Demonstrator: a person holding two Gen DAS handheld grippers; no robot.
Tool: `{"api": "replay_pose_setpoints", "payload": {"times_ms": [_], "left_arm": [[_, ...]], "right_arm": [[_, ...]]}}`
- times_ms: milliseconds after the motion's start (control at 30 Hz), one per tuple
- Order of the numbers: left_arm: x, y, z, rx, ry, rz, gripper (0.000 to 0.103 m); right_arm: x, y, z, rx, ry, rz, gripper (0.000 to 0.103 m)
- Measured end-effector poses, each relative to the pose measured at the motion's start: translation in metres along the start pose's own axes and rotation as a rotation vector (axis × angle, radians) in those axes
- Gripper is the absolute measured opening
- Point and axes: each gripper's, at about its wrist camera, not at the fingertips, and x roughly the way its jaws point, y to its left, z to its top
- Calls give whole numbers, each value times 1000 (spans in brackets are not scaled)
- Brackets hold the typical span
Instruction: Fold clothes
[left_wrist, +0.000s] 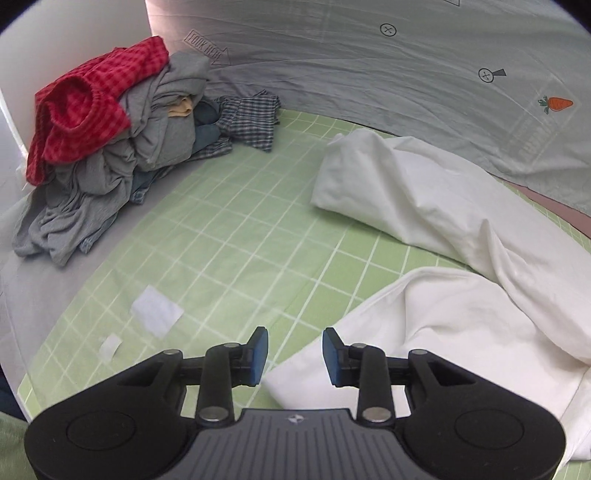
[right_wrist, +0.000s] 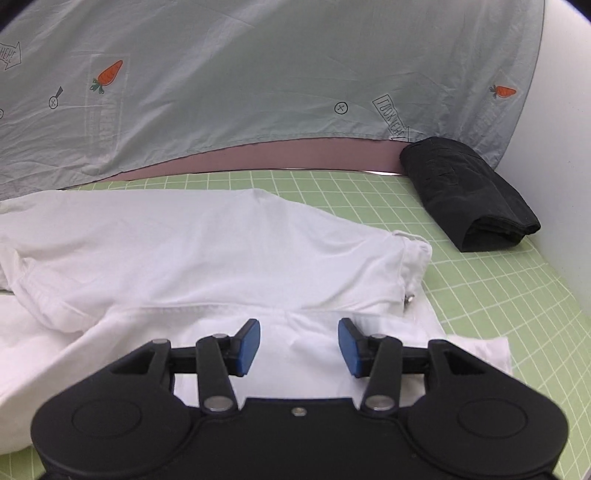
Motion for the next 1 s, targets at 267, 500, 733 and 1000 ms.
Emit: {"api": "replay_pose_setpoints", "payload": {"times_ms": [267,500,733,1000], "left_arm": [[-36,27,-55,-8,38,0,45],[-56,30,-79,10,33,11,45],[-72,29,-92,55,19,1,46],[-77,36,-104,74,34,-74,46]], "right_arm": [[-42,-15,-31,22,-10,15,56],[-66,-20,-54,8,-17,31,58],[-77,-25,-72,22,4,29,68],[-72,-33,-89,57,77,27,77]]}}
